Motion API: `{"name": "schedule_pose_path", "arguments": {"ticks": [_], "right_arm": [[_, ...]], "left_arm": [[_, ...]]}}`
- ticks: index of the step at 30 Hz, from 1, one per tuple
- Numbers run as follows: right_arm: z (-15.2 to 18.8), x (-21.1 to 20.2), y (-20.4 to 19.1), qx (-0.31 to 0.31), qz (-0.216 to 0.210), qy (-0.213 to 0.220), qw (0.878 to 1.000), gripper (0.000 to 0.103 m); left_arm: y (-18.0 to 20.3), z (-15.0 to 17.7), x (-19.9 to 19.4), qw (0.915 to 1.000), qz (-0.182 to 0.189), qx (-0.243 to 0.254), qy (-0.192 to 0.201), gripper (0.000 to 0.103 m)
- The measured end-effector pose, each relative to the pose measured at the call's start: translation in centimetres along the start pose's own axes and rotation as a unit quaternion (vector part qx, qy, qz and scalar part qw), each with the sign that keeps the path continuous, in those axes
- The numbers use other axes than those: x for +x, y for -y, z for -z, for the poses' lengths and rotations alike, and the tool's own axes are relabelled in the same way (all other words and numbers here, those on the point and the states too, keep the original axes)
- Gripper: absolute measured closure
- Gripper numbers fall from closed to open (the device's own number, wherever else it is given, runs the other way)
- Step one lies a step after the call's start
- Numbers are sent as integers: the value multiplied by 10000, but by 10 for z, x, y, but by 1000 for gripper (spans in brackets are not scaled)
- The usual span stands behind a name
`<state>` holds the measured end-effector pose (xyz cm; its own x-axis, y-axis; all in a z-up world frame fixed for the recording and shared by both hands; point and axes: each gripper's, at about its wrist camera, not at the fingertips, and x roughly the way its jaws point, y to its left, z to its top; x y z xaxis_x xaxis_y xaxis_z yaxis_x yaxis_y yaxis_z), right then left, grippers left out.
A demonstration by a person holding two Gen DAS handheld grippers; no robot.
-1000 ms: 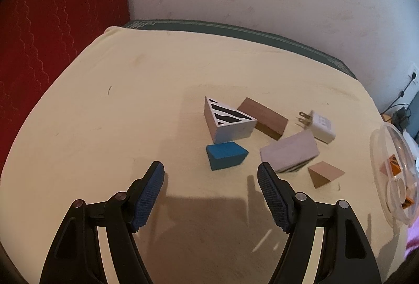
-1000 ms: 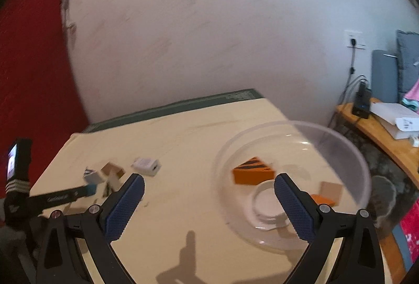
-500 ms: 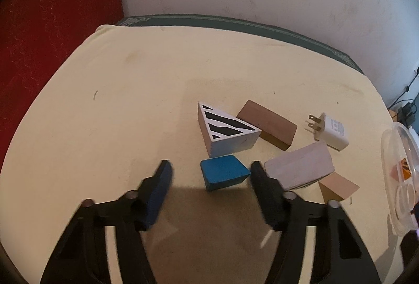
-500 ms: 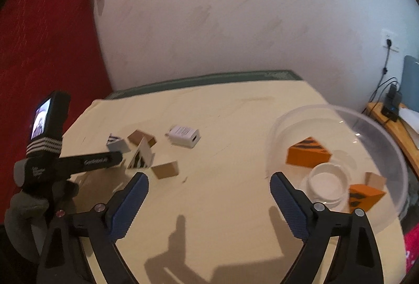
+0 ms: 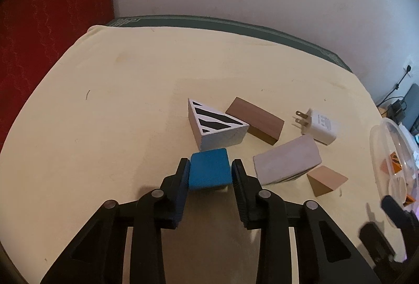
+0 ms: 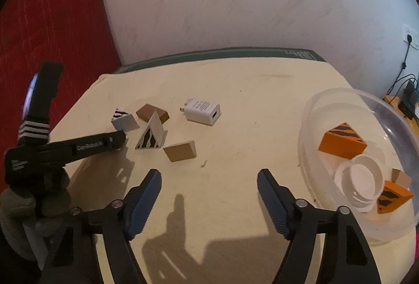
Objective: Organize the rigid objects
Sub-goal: 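Grasp the blue block with the left gripper while the right grasps the tan block, then carry both blocks to the clear bowl and open the right gripper inside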
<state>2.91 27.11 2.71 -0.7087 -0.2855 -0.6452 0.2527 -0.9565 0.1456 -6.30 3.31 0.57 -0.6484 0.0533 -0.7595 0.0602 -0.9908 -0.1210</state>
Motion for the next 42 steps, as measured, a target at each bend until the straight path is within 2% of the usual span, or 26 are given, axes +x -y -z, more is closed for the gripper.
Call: {"name": "schedule_pose_path", "arguments": {"ticks": [5, 10, 20, 24, 30, 42], "right_arm": [[-3, 13, -6, -56, -71, -221, 9997, 40], [-9, 25, -13, -162, -130, -396, 9990, 46], [-24, 48, -23, -221, -226, -532, 9981, 49], [-26, 60, -24, -196, -248, -694, 9971, 58], [-25, 57, -28, -331, -196, -662, 9971, 70], [-19, 48, -23, -212, -188, -405, 9988, 71]], "left_arm": [[-1, 1, -11, 9998, -64, 45, 197, 72], [-1, 4, -25, 9989, -134, 98, 448, 72], [-10, 4, -23, 9993, -39, -15, 361, 72], [-15, 5, -22, 9994, 25, -63, 337, 70], [-15, 6, -20, 9996, 110, -94, 259, 60], [-14, 9, -6, 9999, 54, 1, 89, 58]]}}
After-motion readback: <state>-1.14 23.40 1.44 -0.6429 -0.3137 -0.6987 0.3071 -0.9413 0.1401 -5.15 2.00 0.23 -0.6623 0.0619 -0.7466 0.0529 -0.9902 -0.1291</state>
